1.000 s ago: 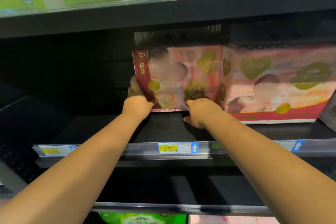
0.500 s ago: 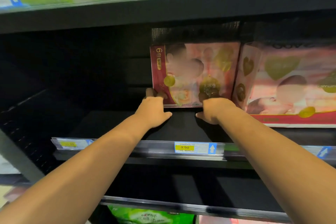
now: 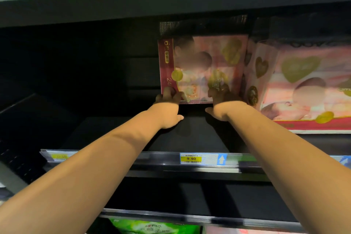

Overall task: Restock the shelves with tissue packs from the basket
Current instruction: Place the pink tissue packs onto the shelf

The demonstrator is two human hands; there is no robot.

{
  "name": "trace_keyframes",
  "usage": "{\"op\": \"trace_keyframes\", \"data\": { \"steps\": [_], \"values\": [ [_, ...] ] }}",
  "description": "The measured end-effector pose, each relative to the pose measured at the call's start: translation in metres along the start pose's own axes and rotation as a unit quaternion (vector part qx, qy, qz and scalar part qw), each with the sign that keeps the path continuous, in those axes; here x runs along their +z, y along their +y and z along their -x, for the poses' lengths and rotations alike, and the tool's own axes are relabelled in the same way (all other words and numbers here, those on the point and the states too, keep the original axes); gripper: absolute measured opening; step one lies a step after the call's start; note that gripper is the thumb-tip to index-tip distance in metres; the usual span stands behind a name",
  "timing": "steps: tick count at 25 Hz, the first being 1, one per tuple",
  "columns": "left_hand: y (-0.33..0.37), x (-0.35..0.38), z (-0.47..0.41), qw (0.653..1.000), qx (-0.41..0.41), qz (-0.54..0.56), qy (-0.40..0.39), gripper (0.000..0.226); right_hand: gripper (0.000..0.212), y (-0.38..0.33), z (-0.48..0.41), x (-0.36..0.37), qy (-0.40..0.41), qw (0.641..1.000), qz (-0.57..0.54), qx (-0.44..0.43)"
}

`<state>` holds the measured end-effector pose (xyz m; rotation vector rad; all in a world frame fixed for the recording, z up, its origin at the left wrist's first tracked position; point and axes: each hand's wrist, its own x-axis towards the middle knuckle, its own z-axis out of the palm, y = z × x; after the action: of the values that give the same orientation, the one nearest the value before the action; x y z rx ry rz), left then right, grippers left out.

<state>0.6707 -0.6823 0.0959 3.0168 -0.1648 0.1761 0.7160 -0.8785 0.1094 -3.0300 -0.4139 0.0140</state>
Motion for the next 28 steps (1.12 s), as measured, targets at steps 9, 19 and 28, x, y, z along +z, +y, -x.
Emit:
{"op": "trace_keyframes", "data": {
  "steps": [9, 19, 28],
  "values": [
    [0.004, 0.0, -0.031, 1.0, -0.022, -0.011, -0.016, 0.061, 0.069, 0.003, -0.016, -0.006, -0.006, 1.0, -0.024, 0.012],
    [-0.007, 0.009, -0.057, 0.999, -0.047, -0.009, -0.017, 0.08, 0.065, 0.004, -0.052, 0.002, -0.003, 0.999, 0.036, -0.012],
    [-0.003, 0.015, -0.055, 0.998, -0.033, -0.032, -0.032, 0.076, 0.083, 0.01, -0.072, 0.008, -0.036, 0.999, -0.022, -0.006]
  ]
}}
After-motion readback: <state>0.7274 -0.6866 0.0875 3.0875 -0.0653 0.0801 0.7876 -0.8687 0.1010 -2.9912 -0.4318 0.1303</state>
